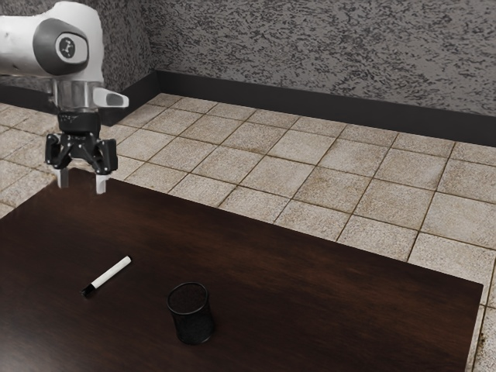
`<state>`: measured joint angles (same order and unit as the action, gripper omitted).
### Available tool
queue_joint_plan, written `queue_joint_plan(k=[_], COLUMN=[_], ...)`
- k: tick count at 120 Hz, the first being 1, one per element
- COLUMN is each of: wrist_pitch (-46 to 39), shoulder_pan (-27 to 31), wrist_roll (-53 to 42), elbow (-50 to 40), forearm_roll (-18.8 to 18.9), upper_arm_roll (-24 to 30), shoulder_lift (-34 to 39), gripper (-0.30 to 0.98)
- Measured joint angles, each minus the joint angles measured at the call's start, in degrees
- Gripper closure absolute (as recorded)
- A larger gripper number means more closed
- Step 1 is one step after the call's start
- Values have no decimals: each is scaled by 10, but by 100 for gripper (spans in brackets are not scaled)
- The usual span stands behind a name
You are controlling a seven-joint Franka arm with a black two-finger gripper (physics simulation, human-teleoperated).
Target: Put the marker into the pen holder.
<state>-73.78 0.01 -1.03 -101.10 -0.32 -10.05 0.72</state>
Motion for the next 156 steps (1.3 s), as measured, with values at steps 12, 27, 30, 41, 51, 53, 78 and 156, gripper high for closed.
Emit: queue_joint_plan(k=[12,27,30,41,51,53,78,156], wrist_pitch=[-93,-228,-252,-330,-395,-410,-553,-702], shoulder_pan=[-94,-146,-143,-93,-72,-69,-46,-33], wrist_roll=[-20,-40,-44,-59,-75,-79,-146,-322], elbow=[27,-70,-79,-98,-136,-149,-277,-382], forearm_roll=[4,6,6,-11,-21,-23,-34,-15], upper_arm_roll=[-52,-67,-69,-71,-72,-72,-72,-73], shoulder_lift=[-21,-45,-59,-107,-123,-123,-83,-72], gripper=[2,2,2,2,2,2,2,2])
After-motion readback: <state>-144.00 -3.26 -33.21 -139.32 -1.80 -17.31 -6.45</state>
